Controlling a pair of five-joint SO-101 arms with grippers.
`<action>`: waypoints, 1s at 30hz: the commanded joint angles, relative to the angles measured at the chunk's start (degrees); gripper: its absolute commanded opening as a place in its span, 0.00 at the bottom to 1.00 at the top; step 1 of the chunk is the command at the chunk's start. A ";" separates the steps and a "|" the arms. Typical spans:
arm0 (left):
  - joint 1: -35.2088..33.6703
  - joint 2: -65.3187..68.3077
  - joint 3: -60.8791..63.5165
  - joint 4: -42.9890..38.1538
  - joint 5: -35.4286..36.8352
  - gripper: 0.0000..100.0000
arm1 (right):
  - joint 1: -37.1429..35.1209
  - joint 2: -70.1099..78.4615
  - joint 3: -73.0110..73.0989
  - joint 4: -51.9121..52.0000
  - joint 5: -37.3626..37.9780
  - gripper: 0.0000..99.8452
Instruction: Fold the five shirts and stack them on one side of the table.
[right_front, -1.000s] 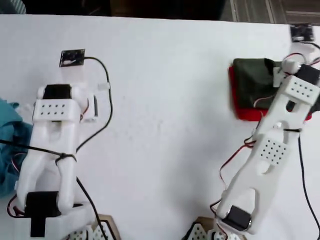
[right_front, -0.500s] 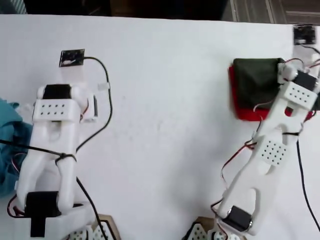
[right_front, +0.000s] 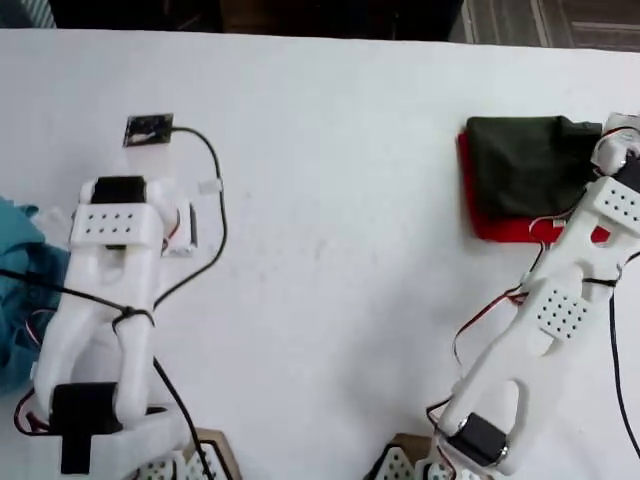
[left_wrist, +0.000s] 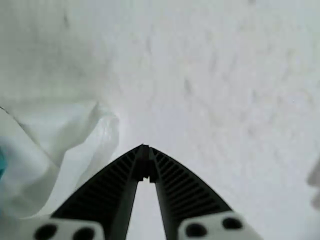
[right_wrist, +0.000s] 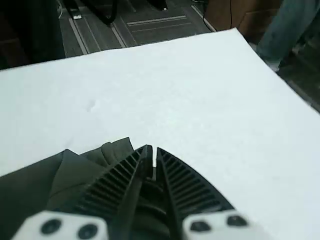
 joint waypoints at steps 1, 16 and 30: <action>-0.53 -2.81 0.22 0.00 -0.18 0.03 | -2.07 -5.14 -4.84 8.22 -2.46 0.02; -0.53 -2.81 0.13 0.18 0.09 0.03 | -9.19 1.36 -2.46 12.53 24.70 0.02; -0.53 -2.81 0.13 0.09 0.18 0.03 | -0.22 11.30 -2.55 -14.02 20.48 0.02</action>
